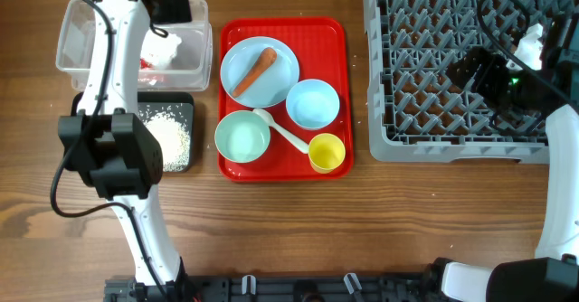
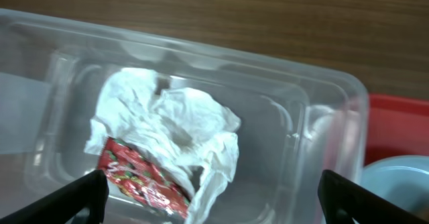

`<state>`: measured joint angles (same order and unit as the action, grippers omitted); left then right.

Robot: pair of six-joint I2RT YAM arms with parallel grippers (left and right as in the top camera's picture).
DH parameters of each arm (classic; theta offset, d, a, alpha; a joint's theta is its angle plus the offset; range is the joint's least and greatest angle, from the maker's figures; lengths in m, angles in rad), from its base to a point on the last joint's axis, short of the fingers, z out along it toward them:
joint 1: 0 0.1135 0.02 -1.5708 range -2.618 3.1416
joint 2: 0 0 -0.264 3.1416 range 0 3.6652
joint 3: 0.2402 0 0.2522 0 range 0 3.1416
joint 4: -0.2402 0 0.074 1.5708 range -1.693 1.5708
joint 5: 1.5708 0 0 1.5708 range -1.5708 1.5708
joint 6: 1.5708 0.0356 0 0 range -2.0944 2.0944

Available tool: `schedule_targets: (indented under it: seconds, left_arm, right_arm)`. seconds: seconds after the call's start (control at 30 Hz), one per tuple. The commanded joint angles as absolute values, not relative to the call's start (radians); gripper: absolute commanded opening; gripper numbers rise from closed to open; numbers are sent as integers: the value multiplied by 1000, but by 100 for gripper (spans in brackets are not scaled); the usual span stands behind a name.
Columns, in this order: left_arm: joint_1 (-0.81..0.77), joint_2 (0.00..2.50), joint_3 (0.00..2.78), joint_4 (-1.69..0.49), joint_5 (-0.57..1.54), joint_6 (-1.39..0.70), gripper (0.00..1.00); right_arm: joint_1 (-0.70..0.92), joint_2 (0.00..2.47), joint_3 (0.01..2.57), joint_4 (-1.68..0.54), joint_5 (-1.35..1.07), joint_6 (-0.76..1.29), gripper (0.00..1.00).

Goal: Sort waste into correct bins and load items into the dishwasher rack
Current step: 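Grasp the carrot on the blue plate with the left gripper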

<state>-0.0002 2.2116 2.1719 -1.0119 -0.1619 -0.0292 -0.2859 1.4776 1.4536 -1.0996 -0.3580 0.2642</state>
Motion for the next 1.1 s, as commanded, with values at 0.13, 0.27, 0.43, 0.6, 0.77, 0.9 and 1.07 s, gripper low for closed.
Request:
schedule_targets:
  seconds: [0.13,0.27,0.43,0.6,0.77,0.9,1.07]
  left_arm:
    - [-205,2153,2164,-1124,-48,21,91]
    - [-263,2235,2142,-1124,-4,94,91]
    - [-270,2363,2140,-1134,22,115,94]
    - [-271,2442,2139,-1145,131,204,94]
    - [-271,2500,2139,-1142,151,203,76]
    - [-274,2508,2139,-1137,210,202,35]
    - [-286,2507,2140,-1144,212,142,21]
  right_arm:
    - [-279,1487,1464,-1097,-359,260,100]
    - [-279,1487,1464,-1098,-359,260,100]
    - [-279,1487,1464,-1097,-359,243,100]
    - [-279,1487,1464,-1098,-359,243,100]
    - [-279,1487,1464,-1096,-359,243,100]
    - [-279,1487,1464,-1098,-360,243,100]
    - [-279,1487,1464,-1095,-360,243,100]
